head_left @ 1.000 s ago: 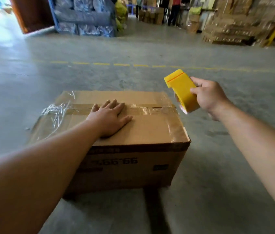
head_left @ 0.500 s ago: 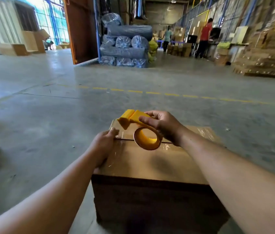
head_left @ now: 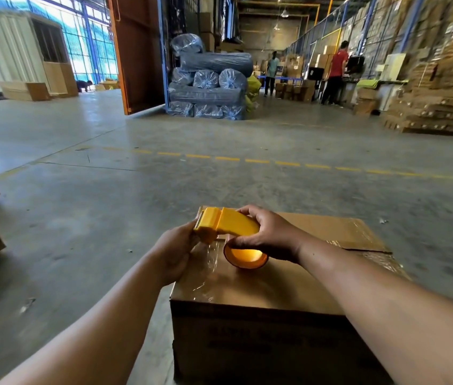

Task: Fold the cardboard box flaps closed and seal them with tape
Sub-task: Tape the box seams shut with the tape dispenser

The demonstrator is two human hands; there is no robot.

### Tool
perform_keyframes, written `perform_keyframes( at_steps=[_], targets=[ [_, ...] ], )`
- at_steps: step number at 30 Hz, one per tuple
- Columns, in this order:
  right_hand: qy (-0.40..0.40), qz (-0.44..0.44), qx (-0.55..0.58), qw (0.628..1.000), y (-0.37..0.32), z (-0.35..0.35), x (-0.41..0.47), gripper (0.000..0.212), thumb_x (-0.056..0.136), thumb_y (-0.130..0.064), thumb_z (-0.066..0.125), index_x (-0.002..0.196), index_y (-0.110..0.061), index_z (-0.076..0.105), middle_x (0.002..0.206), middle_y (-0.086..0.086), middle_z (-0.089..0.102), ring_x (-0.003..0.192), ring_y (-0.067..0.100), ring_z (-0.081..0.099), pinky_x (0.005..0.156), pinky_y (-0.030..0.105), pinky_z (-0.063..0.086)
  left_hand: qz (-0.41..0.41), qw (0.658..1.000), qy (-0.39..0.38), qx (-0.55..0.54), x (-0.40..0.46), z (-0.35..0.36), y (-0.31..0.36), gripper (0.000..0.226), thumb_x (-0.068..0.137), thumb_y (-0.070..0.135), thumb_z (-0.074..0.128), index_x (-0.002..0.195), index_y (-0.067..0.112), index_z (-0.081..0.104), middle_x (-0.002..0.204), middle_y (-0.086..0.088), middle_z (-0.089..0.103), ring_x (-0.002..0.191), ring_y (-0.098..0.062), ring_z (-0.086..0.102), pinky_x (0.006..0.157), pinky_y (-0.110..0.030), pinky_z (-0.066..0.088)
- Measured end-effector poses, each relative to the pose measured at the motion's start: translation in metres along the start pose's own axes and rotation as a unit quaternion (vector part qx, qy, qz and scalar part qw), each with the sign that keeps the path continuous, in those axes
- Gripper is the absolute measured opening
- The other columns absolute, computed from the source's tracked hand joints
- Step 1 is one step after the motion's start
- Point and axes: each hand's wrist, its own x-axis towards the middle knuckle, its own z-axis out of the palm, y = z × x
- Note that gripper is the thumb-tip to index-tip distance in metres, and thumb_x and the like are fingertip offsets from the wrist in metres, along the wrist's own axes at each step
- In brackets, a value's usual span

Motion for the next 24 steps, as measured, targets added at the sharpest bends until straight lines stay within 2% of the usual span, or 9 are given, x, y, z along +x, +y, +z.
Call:
perform_keyframes(
  at_steps=[3, 8, 11, 14, 17, 20, 21, 24],
  targets=[
    [0.003, -0.001, 0.0, 1.0, 0.002, 0.001, 0.001, 0.07, 0.07, -0.039, 0.084, 0.13, -0.03, 0.049, 0.122, -0.002, 0.056, 0.108, 0.018, 0.055, 0.096, 0.039, 0.049, -0.004, 1.0, -0.001, -0.001, -0.001, -0.003, 0.002, 0.043, 0.097, 0.033, 0.059, 0.124, 0.0, 0.066, 0.134, -0.028, 0.056, 0.129, -0.04, 0.052, 0.115, -0.052, 0.033],
    [0.002, -0.015, 0.005, 1.0, 0.002, 0.002, -0.002, 0.066, 0.073, -0.034, 0.082, 0.13, -0.029, 0.049, 0.12, -0.003, 0.055, 0.105, 0.014, 0.054, 0.093, 0.033, 0.047, 0.0, 1.0, 0.004, 0.003, 0.0, -0.006, 0.0, 0.037, 0.1, 0.023, 0.053, 0.124, -0.003, 0.065, 0.131, -0.028, 0.06, 0.128, -0.039, 0.054, 0.111, -0.053, 0.039],
    [0.007, -0.015, 0.008, 1.0, 0.004, 0.002, -0.001, 0.067, 0.072, -0.035, 0.082, 0.13, -0.03, 0.05, 0.119, -0.004, 0.057, 0.105, 0.014, 0.056, 0.096, 0.037, 0.048, 0.005, 1.0, 0.009, 0.022, -0.003, -0.006, 0.001, 0.034, 0.1, 0.021, 0.054, 0.121, -0.003, 0.066, 0.121, -0.028, 0.065, 0.112, -0.036, 0.064, 0.106, -0.052, 0.046],
    [0.005, -0.021, 0.017, 1.0, 0.006, 0.001, 0.0, 0.065, 0.072, -0.034, 0.082, 0.128, -0.031, 0.05, 0.119, -0.005, 0.058, 0.106, 0.015, 0.057, 0.097, 0.04, 0.049, 0.012, 0.998, 0.015, 0.055, -0.003, -0.003, 0.002, 0.028, 0.098, 0.019, 0.057, 0.117, 0.002, 0.069, 0.104, -0.023, 0.072, 0.086, -0.031, 0.069, 0.08, -0.049, 0.058],
    [0.014, -0.027, 0.024, 0.999, 0.007, -0.001, 0.002, 0.064, 0.071, -0.036, 0.083, 0.127, -0.032, 0.052, 0.116, -0.008, 0.059, 0.105, 0.012, 0.058, 0.095, 0.036, 0.05, 0.025, 0.995, 0.023, 0.098, -0.001, 0.001, 0.005, 0.021, 0.093, 0.013, 0.064, 0.109, 0.003, 0.073, 0.094, -0.021, 0.073, 0.08, -0.031, 0.067, 0.083, -0.052, 0.056],
    [0.021, -0.033, 0.014, 0.999, 0.006, -0.004, 0.005, 0.065, 0.07, -0.036, 0.083, 0.128, -0.031, 0.053, 0.115, -0.009, 0.06, 0.103, 0.01, 0.059, 0.091, 0.03, 0.05, 0.057, 0.989, 0.05, 0.125, 0.0, 0.003, 0.009, 0.009, 0.089, 0.009, 0.068, 0.089, 0.003, 0.074, 0.076, -0.015, 0.07, 0.069, -0.023, 0.063, 0.059, -0.032, 0.055],
    [0.018, -0.034, 0.009, 0.999, 0.007, -0.005, 0.007, 0.066, 0.07, -0.037, 0.084, 0.128, -0.031, 0.054, 0.114, -0.009, 0.061, 0.102, 0.009, 0.059, 0.09, 0.028, 0.05, 0.072, 0.986, 0.058, 0.138, 0.0, 0.002, 0.01, 0.009, 0.089, 0.01, 0.069, 0.084, 0.004, 0.074, 0.074, -0.013, 0.069, 0.07, -0.022, 0.062, 0.058, -0.029, 0.052],
    [0.009, -0.038, -0.011, 0.999, 0.006, -0.008, 0.013, 0.071, 0.064, -0.049, 0.084, 0.127, -0.033, 0.056, 0.114, -0.012, 0.063, 0.103, 0.008, 0.061, 0.089, 0.026, 0.05, 0.1, 0.977, 0.077, 0.173, 0.004, -0.003, 0.015, 0.018, 0.09, 0.02, 0.07, 0.076, 0.008, 0.073, 0.08, -0.013, 0.073, 0.085, -0.025, 0.063, 0.08, -0.036, 0.048]
  ],
)
